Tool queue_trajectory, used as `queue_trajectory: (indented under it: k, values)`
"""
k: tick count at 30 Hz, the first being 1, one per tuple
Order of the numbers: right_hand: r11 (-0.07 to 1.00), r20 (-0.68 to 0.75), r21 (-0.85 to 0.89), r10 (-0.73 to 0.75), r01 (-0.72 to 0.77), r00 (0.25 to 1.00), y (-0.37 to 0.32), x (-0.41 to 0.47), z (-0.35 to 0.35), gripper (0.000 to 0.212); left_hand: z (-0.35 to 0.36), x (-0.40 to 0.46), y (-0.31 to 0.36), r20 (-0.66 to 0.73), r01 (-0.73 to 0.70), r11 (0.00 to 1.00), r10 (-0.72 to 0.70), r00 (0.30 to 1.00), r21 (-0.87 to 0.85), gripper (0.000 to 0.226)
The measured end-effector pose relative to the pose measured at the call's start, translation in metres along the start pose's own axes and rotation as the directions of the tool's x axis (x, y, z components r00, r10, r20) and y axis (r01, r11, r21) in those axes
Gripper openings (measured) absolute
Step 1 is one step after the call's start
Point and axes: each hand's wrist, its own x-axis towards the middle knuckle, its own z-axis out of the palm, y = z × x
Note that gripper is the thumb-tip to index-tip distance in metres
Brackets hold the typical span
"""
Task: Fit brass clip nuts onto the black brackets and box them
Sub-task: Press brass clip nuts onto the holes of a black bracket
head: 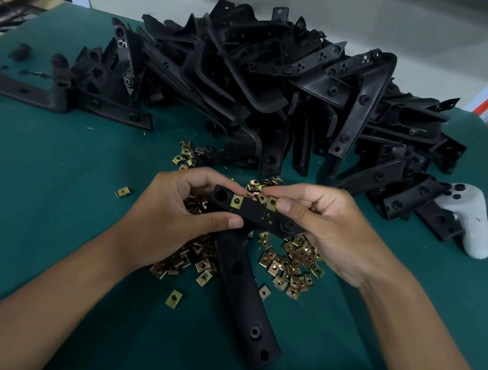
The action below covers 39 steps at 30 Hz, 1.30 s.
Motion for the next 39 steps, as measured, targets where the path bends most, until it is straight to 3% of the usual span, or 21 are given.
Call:
queue_trajectory:
  k: [15, 26, 30, 34, 39]
  values:
    - [0.999, 0.013, -0.05, -0.014, 0.014, 1.0, -0.002, -0.002, 0.0, 0.023, 0.001, 0.0, 0.0, -0.016, 0.009, 1.0, -0.008, 1.0, 0.019, 0.03]
    - [0.992, 0.068, -0.106, -0.062, 0.069, 0.996, -0.006, -0.007, -0.001, 0.048, 0.001, 0.0, 0.0, -0.067, 0.034, 0.999, -0.033, 0.997, 0.003, 0.027]
    - [0.97, 0.005, -0.174, -0.171, 0.169, 0.985, -0.006, -0.009, 0.009, 0.034, 0.0, 0.0, -0.001, -0.101, 0.04, 0.999, -0.037, 0.994, 0.027, 0.027]
    - [0.94, -0.028, -0.291, -0.193, 0.176, 0.981, -0.002, -0.008, 0.023, 0.014, -0.003, 0.001, -0.001, -0.128, 0.056, 0.998, -0.054, 0.99, 0.012, 0.028]
    - [0.974, -0.193, -0.19, -0.163, 0.126, 0.968, -0.005, -0.005, 0.017, 0.014, -0.002, 0.001, 0.0, -0.107, 0.082, 0.997, -0.081, 0.991, 0.0, 0.028]
